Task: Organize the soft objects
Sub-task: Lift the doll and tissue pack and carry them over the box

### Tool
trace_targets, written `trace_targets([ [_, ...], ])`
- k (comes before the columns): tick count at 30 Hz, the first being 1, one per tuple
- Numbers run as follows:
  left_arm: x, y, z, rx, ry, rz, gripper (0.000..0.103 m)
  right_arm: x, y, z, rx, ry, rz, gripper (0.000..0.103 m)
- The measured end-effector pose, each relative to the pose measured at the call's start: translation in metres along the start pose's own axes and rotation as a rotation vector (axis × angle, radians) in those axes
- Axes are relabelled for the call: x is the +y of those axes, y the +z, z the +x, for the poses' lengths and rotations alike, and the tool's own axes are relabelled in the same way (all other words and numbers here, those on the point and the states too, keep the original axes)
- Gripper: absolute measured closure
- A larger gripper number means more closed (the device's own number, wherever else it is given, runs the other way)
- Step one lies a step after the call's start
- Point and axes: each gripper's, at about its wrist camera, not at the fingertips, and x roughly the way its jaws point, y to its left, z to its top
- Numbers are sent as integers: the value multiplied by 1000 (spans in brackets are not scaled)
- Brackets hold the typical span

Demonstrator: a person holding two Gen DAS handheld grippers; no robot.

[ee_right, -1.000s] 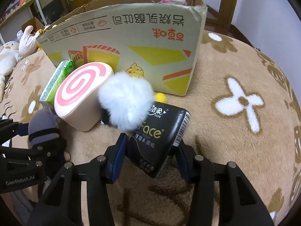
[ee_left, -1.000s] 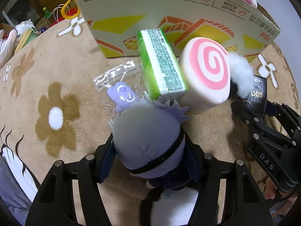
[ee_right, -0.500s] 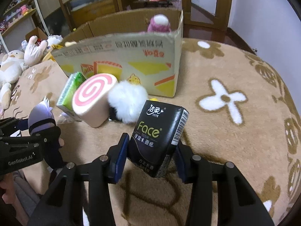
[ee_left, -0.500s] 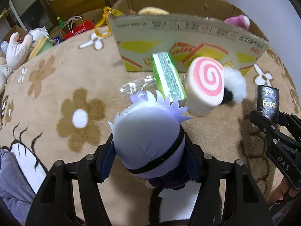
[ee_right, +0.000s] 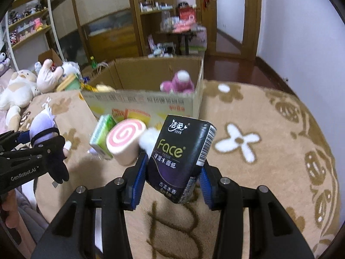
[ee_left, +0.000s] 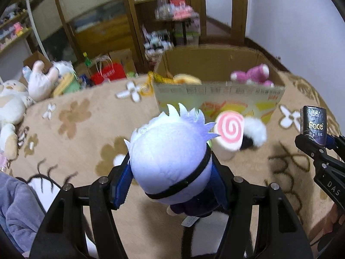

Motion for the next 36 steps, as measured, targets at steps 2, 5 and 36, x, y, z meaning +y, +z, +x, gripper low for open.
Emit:
trace_targets([
  [2, 2, 4, -13, -68, 6, 0, 39, 0, 4, -7, -30, 0, -3, 55],
  [5, 4, 12, -30, -152, 9, 5, 39, 0, 12, -16, -76, 7, 3, 55],
  [36, -18, 118, -27, -432, -7, 70, 39, 2, 105, -5, -289, -10, -54, 55],
])
